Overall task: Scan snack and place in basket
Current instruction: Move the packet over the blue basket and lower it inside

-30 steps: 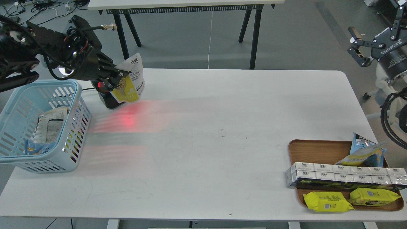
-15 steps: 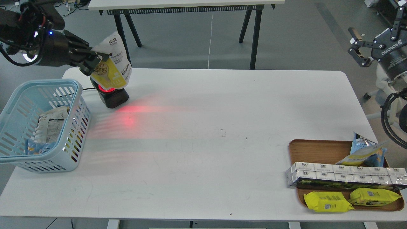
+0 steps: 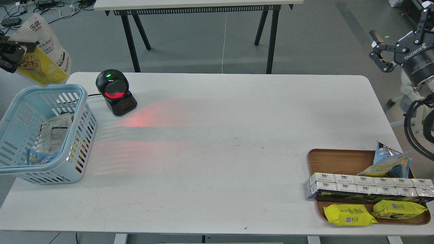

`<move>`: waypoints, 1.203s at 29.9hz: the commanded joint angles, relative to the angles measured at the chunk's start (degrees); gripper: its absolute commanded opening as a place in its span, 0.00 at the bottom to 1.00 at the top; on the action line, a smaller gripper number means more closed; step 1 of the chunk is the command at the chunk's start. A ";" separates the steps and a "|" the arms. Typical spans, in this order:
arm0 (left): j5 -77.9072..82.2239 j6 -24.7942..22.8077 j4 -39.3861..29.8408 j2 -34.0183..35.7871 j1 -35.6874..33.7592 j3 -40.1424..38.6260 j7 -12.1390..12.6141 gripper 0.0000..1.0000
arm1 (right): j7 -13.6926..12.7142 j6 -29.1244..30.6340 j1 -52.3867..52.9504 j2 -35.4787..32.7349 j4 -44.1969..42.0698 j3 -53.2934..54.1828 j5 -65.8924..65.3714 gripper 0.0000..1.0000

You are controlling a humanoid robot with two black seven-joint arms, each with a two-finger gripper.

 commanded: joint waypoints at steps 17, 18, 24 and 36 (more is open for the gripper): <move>3.45 0.09 -1.30 -0.24 15.40 -2.55 0.00 0.00 | 0.00 0.00 0.15 -0.21 0.10 0.27 0.00 1.00; 3.45 0.09 -1.21 -0.77 16.80 -3.52 0.00 0.00 | 0.00 0.00 0.06 -0.21 0.10 0.27 0.00 1.00; 3.81 -0.18 0.55 -2.96 26.38 -11.25 0.00 0.00 | 0.00 0.00 0.15 -0.21 0.10 0.27 0.00 1.00; 3.89 -0.18 3.72 -4.81 30.79 -16.71 0.00 0.20 | 0.00 0.00 0.06 -0.57 0.10 0.27 0.00 1.00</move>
